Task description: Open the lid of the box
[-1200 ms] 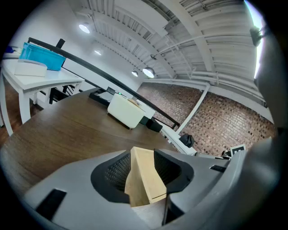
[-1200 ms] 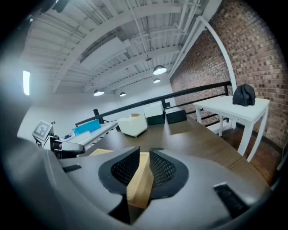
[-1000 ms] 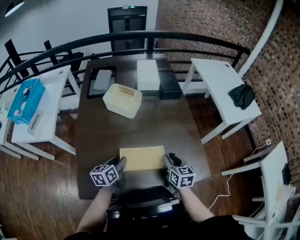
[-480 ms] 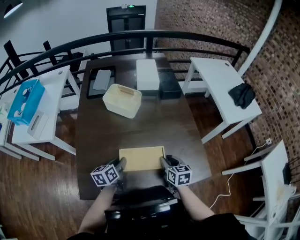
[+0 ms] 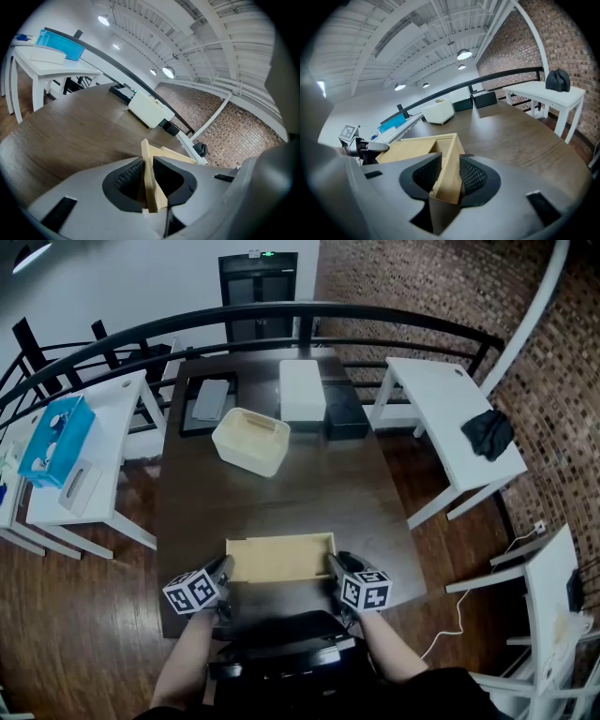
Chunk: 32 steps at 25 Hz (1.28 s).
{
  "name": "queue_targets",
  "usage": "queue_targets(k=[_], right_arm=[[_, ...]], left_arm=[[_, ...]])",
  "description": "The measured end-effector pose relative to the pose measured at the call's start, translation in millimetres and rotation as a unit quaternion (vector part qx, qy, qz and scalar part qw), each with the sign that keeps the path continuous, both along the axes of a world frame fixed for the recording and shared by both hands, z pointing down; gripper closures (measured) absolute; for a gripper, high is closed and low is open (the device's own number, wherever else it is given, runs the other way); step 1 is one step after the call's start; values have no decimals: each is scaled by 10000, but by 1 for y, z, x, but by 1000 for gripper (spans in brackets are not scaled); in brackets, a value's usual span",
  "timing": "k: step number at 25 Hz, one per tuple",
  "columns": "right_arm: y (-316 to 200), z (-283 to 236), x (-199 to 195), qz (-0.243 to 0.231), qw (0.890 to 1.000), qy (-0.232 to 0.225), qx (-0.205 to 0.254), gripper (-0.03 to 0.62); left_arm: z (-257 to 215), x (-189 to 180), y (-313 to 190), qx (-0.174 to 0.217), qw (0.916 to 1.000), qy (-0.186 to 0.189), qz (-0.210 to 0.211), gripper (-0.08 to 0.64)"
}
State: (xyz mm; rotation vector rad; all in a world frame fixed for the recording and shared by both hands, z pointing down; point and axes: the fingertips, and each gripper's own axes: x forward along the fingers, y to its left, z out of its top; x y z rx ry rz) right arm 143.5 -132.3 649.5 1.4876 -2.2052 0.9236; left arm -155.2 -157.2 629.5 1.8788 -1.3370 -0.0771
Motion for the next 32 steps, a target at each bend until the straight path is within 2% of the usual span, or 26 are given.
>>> queue_targets(k=[11,15,32], right_arm=[[4,7,-4,-12,9999,-98,-107,471],[5,9,-7,-56,9998,-120,-146,471],[2,12,-8,-36,9997,-137,-190,471]], left_arm=[[-4,-78,1,21,9962,183,-847,511],[-4,-100,3,29,9946,158,-1023,511],[-5,-146,8,69,9880,64,-1545,509]])
